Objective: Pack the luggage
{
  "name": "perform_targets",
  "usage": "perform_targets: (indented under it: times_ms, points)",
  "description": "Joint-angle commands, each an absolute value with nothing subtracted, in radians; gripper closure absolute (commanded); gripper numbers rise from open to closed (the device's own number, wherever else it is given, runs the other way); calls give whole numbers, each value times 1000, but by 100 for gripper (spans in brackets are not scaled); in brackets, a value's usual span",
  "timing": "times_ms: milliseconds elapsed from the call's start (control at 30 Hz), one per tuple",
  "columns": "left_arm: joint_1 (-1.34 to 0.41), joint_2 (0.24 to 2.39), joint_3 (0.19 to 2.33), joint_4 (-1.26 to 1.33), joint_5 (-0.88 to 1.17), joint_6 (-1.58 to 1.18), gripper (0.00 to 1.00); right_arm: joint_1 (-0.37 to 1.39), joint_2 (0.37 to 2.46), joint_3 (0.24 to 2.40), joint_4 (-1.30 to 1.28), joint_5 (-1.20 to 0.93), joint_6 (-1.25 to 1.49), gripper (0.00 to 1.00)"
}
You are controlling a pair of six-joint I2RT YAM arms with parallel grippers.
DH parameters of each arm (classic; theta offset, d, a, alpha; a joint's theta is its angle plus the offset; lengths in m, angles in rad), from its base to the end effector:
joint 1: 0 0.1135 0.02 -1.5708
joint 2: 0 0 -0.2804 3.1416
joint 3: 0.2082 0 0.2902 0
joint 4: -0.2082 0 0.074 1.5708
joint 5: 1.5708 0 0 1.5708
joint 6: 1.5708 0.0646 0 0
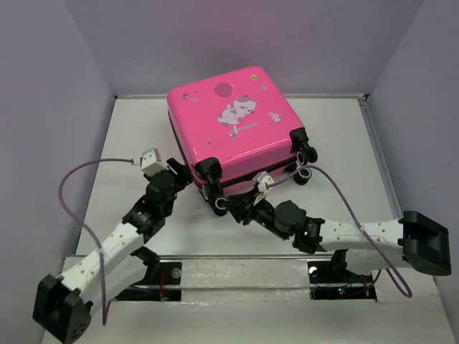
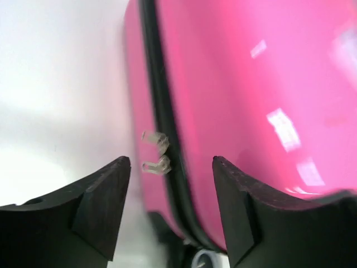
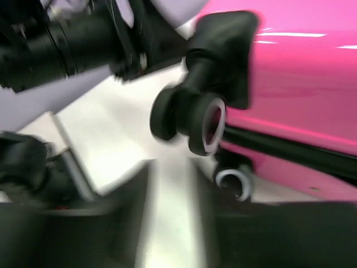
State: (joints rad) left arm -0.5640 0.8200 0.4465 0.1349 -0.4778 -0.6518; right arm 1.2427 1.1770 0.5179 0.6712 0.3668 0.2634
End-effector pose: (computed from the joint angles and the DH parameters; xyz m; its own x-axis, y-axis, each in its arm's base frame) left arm 0.2209 -0.1046 0.2397 -0.2177 -0.4997 -0.8384 -0.0440 0.8632 -0.5030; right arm 0.1212 0.2840 0.2476 -0.1962 0.1778 -0.9643 -0.7426 0.6152 0.2645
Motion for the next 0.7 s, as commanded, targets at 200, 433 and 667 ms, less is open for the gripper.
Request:
perform_targets:
  times_ms: [200, 433, 667]
  points:
    - [-557, 447, 784, -20, -537, -565, 18, 1388, 1412, 750, 767, 334, 204, 93]
    - [-557, 477, 876, -64, -290, -517, 1, 1437, 1379, 857, 606, 391, 176, 65]
    - [-557, 443, 896, -28, -114, -454, 1, 1437, 1067, 891, 178, 584, 111, 0]
